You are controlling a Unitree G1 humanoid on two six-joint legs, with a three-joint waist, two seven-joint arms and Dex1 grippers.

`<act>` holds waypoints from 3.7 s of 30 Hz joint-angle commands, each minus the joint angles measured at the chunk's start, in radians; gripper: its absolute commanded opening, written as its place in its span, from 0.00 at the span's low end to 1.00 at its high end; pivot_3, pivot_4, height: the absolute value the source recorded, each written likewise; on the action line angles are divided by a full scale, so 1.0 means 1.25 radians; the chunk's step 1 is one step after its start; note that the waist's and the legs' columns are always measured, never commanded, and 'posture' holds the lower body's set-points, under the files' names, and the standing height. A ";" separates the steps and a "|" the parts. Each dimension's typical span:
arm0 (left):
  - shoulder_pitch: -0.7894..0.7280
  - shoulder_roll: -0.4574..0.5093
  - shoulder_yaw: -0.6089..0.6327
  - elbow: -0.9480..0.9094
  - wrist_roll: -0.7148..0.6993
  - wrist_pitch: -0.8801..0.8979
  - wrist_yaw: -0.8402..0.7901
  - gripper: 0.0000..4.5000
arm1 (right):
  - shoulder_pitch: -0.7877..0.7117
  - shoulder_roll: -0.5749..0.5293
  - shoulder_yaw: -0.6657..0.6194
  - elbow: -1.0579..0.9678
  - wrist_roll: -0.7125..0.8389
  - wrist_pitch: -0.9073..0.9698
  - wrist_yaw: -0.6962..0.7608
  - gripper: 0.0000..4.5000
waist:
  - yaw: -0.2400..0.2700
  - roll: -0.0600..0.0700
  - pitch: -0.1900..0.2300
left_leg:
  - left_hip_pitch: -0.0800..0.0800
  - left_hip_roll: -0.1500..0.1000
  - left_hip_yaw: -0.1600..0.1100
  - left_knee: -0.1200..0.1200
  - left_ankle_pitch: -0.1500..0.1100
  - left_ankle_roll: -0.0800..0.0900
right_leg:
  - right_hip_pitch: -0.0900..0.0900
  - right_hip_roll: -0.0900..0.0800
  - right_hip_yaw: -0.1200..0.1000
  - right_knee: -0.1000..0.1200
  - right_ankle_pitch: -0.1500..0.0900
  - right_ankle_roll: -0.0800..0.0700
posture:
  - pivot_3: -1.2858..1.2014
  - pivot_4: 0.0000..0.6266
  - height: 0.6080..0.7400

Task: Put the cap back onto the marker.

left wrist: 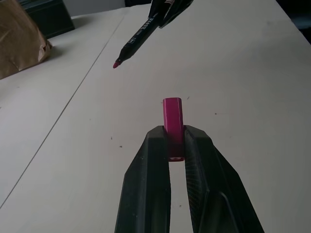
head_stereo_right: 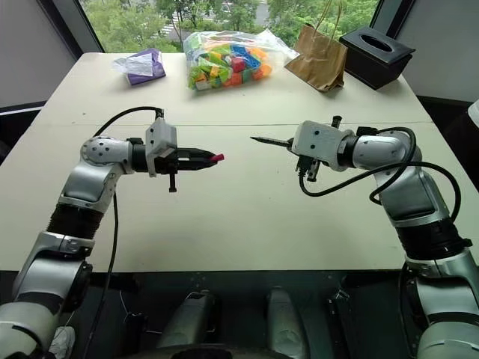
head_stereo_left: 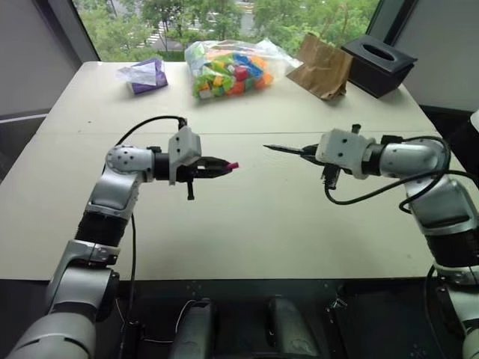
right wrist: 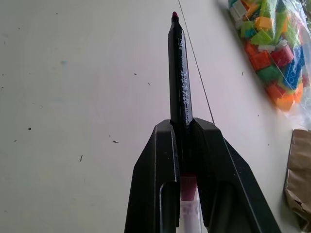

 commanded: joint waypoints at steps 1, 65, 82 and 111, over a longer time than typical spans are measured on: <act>-0.026 0.002 0.016 -0.003 -0.015 -0.004 -0.011 0.00 | -0.022 -0.002 0.000 -0.041 -0.017 -0.023 -0.010 0.01 | 0.000 0.000 0.000 | 0.000 0.000 0.000 0.000 0.000 0.000 | 0.000 0.000 0.000 0.000 0.000 0.000 | 0.52 0.24 1.00; -0.032 -0.007 -0.001 -0.017 0.010 -0.031 -0.031 0.00 | -0.016 -0.019 0.025 -0.172 0.053 0.059 0.091 0.01 | 0.001 0.000 0.000 | 0.000 0.000 0.000 0.000 0.000 0.000 | 0.000 0.000 0.000 0.000 0.000 0.000 | 0.52 0.24 1.00; -0.022 -0.016 -0.029 -0.023 0.019 -0.026 -0.057 0.00 | -0.031 0.005 0.042 -0.196 0.052 0.063 0.087 0.01 | 0.001 0.000 0.000 | 0.000 0.000 0.000 0.000 0.000 0.000 | 0.000 0.000 0.000 0.000 0.000 0.000 | 0.52 0.24 1.00; -0.043 -0.039 -0.038 -0.014 0.076 -0.038 -0.040 0.00 | -0.033 0.087 0.143 -0.158 -0.083 -0.029 0.096 0.01 | 0.000 0.000 0.000 | 0.000 0.000 0.000 0.000 0.000 0.000 | 0.000 0.000 0.000 0.000 0.000 0.000 | 0.52 0.24 1.00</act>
